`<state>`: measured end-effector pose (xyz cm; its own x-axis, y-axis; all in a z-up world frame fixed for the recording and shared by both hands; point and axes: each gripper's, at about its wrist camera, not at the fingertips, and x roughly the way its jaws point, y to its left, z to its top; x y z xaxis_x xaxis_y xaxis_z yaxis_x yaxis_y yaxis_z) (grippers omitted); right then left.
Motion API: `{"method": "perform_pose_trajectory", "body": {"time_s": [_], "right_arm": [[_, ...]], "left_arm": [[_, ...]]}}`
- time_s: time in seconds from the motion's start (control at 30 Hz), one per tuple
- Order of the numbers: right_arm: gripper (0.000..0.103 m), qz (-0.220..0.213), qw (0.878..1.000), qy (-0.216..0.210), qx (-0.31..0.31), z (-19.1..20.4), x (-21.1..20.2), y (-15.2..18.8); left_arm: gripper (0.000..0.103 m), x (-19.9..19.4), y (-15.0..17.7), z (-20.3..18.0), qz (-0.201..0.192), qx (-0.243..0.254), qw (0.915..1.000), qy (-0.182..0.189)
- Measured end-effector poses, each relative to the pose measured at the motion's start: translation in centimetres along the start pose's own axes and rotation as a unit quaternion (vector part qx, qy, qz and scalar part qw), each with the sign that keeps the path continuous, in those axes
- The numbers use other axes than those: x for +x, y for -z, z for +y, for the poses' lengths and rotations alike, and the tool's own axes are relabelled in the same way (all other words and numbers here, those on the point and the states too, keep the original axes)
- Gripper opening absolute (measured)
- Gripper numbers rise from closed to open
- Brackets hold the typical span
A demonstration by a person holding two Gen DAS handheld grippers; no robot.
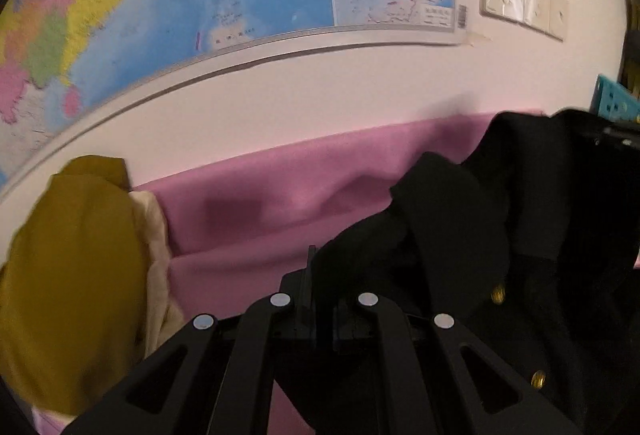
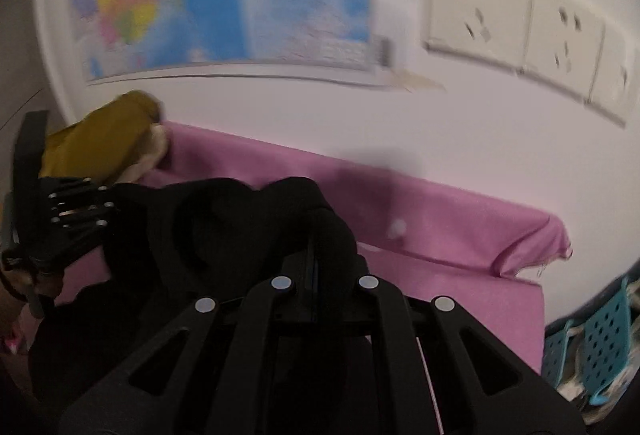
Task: Fold large clothes
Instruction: 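Lift the black jacket high with both grippers, shaking it out, then lower the jacket onto the bed with both grippers, spreading it flat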
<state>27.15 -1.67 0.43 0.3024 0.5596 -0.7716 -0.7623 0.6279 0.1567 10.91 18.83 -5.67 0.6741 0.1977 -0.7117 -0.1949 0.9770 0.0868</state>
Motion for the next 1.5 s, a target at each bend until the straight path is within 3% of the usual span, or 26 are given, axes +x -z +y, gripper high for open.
{"method": "perform_pose_trajectory", "body": {"time_s": [0.07,0.2,0.27,0.37,0.43,0.47,0.5,0.57,0.6,0.67,0.73,0.83,1.03,1.13,1.17,1.2,1.23,1.27,1.3,1.33,1.37,1.4,1.47,1.5], "right_arm": [[0.004,-0.024,1.0,-0.001,0.011,-1.1,-0.3,-1.4],[0.004,-0.047,0.999,-0.005,0.016,-2.1,1.1,-3.8],[0.004,-0.028,0.999,0.003,0.024,-3.0,3.7,-4.2],[0.005,0.035,0.998,0.026,0.036,-3.8,8.4,-2.8],[0.013,0.073,0.995,0.062,0.033,-3.8,10.8,-1.5],[0.024,0.084,0.993,0.068,0.039,-4.0,10.9,-1.1],[0.043,0.088,0.992,0.077,0.053,-4.3,10.5,-0.8],[0.059,0.072,0.993,0.056,0.074,-4.9,7.8,-0.4],[0.06,0.061,0.995,0.045,0.069,-5.0,5.9,-0.2],[0.068,0.041,0.997,0.036,0.056,-4.8,1.9,0.9],[0.07,0.041,0.998,0.019,0.047,-4.4,-2.2,3.1],[0.079,0.061,0.997,-0.01,0.045,-3.2,-5.9,7.1],[0.082,0.109,0.992,-0.045,0.037,1.0,-9.2,15.2],[0.076,0.115,0.992,-0.044,0.012,2.4,-8.9,16.4],[0.052,0.116,0.992,-0.043,0.009,2.7,-9.0,16.8],[0.021,0.116,0.992,-0.046,0.014,2.7,-8.8,16.8],[0.008,0.111,0.993,-0.046,0.02,2.4,-9.0,16.5],[0.004,0.09,0.995,-0.041,0.029,1.8,-9.8,15.9],[0.004,0.067,0.996,-0.045,0.047,0.7,-11.1,15.5],[0.004,0.05,0.995,-0.049,0.064,-0.3,-11.7,14.9],[0.004,0.02,0.995,-0.043,0.092,-1.8,-13.2,14.2],[0.004,-0.009,0.993,-0.026,0.117,-3.4,-14.6,13.7],[0.004,-0.043,0.985,0.01,0.169,-6.7,-16.3,13.6],[0.004,-0.05,0.979,0.019,0.197,-8.3,-16.6,14.1]], "left_arm": [[0.003,0.2,-1.3,1.1,-0.006,-0.014,0.9997,0.017],[0.004,0.0,-2.8,2.1,-0.038,-0.024,0.999,0.0],[0.005,1.5,-3.3,2.2,-0.023,-0.03,0.9993,-0.001],[0.018,5.9,-3.3,2.4,0.025,-0.03,0.9991,-0.017],[0.033,7.6,-2.9,2.8,0.043,-0.035,0.998,-0.03],[0.039,8.2,-2.7,3.3,0.052,-0.04,0.9974,-0.03],[0.048,8.1,-2.5,3.7,0.054,-0.046,0.997,-0.03],[0.058,6.7,-2.2,4.7,0.041,-0.049,0.9978,-0.016],[0.066,5.9,-2.1,5.0,0.036,-0.047,0.9982,-0.008],[0.067,3.5,-1.3,5.5,0.019,-0.033,0.999,0.024],[0.077,1.3,0.0,5.4,0.002,-0.009,0.999,0.043],[0.079,-1.6,2.9,5.0,0.002,0.037,0.9968,0.071],[0.079,-4.5,8.5,2.5,0.034,0.071,0.9892,0.124],[0.082,-5.5,9.8,1.4,0.055,0.078,0.9828,0.158],[0.082,-6.5,10.5,0.3,0.062,0.084,0.9818,0.159],[0.083,-6.6,11.2,-0.4,0.067,0.094,0.9822,0.149],[0.082,-6.6,11.8,-1.1,0.076,0.101,0.9819,0.141],[0.081,-6.5,11.8,-1.7,0.086,0.103,0.9811,0.139],[0.066,-6.2,11.9,-2.0,0.097,0.101,0.9811,0.134],[0.044,-6.0,12.1,-2.1,0.103,0.099,0.9813,0.129],[0.032,-5.7,12.2,-2.0,0.106,0.101,0.9827,0.113],[0.009,-5.6,11.7,-1.5,0.106,0.093,0.9856,0.093],[0.008,-6.3,10.6,1.3,0.096,0.051,0.9887,0.103],[0.007,-6.7,10.0,2.9,0.087,0.031,0.9917,0.09]]}}
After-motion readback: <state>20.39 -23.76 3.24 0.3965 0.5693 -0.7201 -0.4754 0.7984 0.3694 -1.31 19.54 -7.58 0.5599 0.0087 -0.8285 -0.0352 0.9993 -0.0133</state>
